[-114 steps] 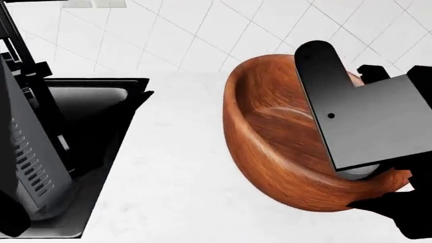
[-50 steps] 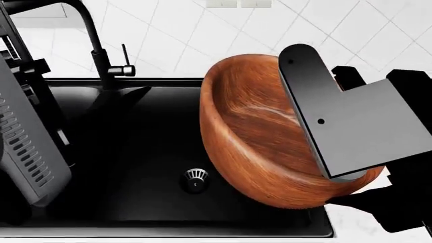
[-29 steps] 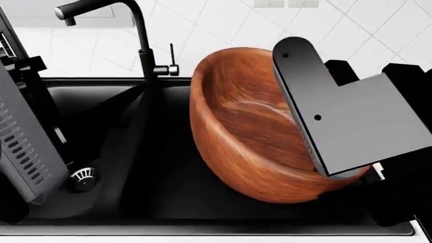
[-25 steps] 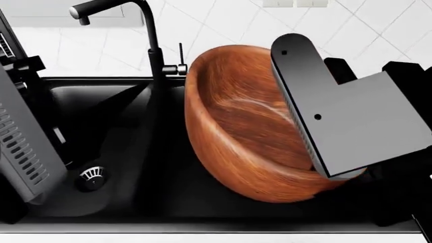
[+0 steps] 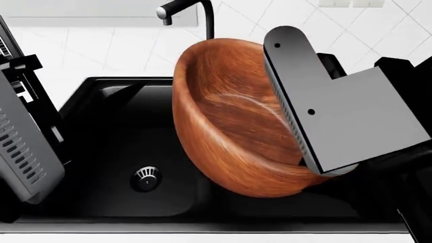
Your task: Place the two vegetables and bowl onto the tray for setting up a vegetable dip station.
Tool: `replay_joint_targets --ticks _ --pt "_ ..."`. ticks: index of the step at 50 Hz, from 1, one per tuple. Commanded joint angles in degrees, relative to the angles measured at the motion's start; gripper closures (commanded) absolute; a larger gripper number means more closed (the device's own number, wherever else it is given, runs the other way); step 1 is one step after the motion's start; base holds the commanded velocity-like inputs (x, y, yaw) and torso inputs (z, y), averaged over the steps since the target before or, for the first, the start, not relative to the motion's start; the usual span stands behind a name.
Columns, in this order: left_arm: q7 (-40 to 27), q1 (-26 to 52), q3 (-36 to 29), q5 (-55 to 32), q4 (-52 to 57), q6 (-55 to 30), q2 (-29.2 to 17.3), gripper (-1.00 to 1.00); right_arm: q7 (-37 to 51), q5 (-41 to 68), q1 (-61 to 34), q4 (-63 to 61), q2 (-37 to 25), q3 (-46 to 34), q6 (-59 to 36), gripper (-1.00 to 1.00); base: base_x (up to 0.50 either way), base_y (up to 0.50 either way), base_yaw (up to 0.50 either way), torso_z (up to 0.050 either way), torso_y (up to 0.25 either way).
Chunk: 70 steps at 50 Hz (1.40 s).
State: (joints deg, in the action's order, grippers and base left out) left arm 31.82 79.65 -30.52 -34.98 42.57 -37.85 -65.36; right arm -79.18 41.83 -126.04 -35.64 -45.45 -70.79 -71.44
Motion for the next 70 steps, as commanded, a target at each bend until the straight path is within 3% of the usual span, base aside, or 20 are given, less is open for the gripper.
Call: replay_joint_targets --ticks 1,70 --pt "0.00 0.03 -0.07 0.24 -0.22 0.06 0.22 -1.00 0.94 -0.89 0.43 1.02 0.30 0.41 1.37 1.00 0.05 0.50 0.00 0.000 0.000" --pt "-0.38 -0.23 0.57 0.44 -0.41 0.59 0.11 -1.00 2.80 -2.12 2.75 2.70 0.16 0.10 7.32 1.00 0.01 0.50 0.00 0.000 0.000"
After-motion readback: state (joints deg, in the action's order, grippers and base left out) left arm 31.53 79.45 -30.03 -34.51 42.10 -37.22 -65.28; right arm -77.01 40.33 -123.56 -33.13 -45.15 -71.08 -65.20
